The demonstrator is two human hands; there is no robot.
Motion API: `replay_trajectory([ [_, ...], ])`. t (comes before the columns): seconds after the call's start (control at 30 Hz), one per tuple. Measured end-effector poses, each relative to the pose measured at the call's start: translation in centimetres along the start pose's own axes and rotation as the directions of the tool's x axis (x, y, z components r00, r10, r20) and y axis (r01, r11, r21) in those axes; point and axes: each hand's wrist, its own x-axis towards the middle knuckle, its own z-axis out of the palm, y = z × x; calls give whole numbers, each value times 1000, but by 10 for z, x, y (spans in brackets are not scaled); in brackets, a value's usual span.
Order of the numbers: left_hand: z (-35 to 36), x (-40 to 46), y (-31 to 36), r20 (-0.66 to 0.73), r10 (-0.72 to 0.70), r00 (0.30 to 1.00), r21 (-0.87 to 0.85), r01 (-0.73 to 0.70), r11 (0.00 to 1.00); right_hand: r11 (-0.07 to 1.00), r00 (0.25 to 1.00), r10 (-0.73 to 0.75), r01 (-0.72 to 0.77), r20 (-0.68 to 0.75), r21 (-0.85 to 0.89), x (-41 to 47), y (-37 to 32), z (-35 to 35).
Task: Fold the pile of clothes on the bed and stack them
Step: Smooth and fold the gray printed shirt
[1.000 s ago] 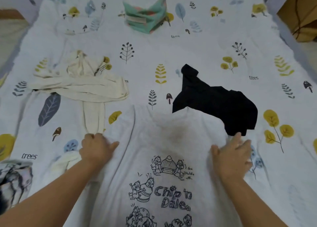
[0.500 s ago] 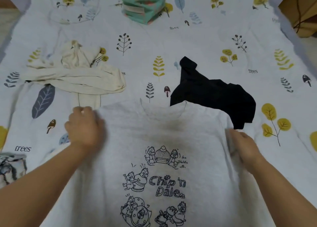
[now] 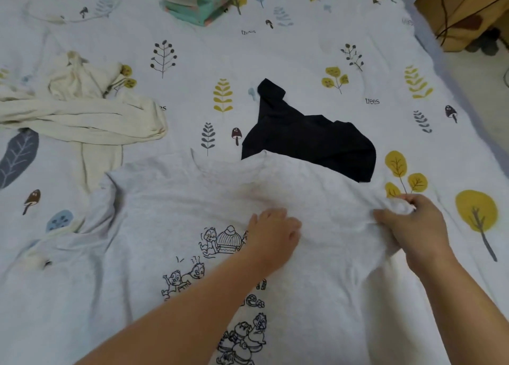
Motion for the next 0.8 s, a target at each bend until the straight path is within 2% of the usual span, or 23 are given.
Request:
replay_trajectory([
  [0.03, -4, 4, 6, -47, -32, 998, -175, 23, 984, 994, 995, -95, 95, -12, -52, -10, -7, 3],
  [0.07, -9, 6, 12, -43, -95, 995, -409, 69, 910, 979, 981, -190, 192, 31, -71, -23, -14, 6],
  [0.1, -15, 7, 17, 34, -149, 988, -651, 135, 747, 960, 954, -270, 277, 132, -45, -36, -19, 10],
  [0.13, -21, 9, 19, 139, -172, 975, -826, 210, 523, 947, 906, -313, 321, 285, 22, -50, -25, 14],
  [0.17, -26, 11, 15, 234, -179, 956, -906, 281, 317, 947, 833, -317, 300, 453, 111, -63, -28, 19],
  [0.2, -31, 12, 9, 298, -176, 938, -929, 328, 173, 955, 759, -295, 237, 580, 176, -73, -28, 24],
  [0.23, -34, 13, 2, 323, -170, 931, -928, 347, 137, 962, 724, -272, 198, 633, 187, -77, -24, 28],
  [0.27, -37, 14, -5, 327, -183, 927, -916, 359, 181, 965, 741, -263, 204, 617, 165, -77, -18, 31],
  [0.3, -39, 13, -10, 314, -219, 924, -889, 367, 274, 967, 793, -254, 224, 554, 123, -74, -11, 34],
  [0.33, -39, 12, -14, 280, -261, 924, -831, 369, 417, 970, 852, -235, 236, 468, 58, -69, -2, 36],
  [0.4, -38, 13, -23, 185, -302, 935, -588, 352, 729, 971, 925, -169, 216, 340, -106, -58, 14, 42],
  [0.43, -35, 14, -28, 144, -283, 948, -479, 317, 818, 959, 941, -140, 206, 308, -192, -54, 20, 46],
  [0.47, -32, 16, -32, 110, -261, 959, -411, 283, 866, 941, 947, -119, 204, 297, -272, -51, 26, 51],
  [0.57, -28, 19, -34, -71, -295, 953, -313, 259, 914, 899, 953, -94, 206, 289, -387, -52, 39, 65],
  [0.63, -26, 22, -32, -207, -323, 924, -300, 254, 919, 868, 948, -192, 285, 255, -406, -60, 46, 70],
  [0.7, -24, 27, -28, -253, -285, 924, -303, 204, 931, 780, 888, -317, 444, 334, -441, -70, 54, 71],
  [0.8, -20, 37, -21, -168, -200, 965, -279, 148, 949, 585, 745, -445, 662, 497, -469, -85, 64, 69],
])
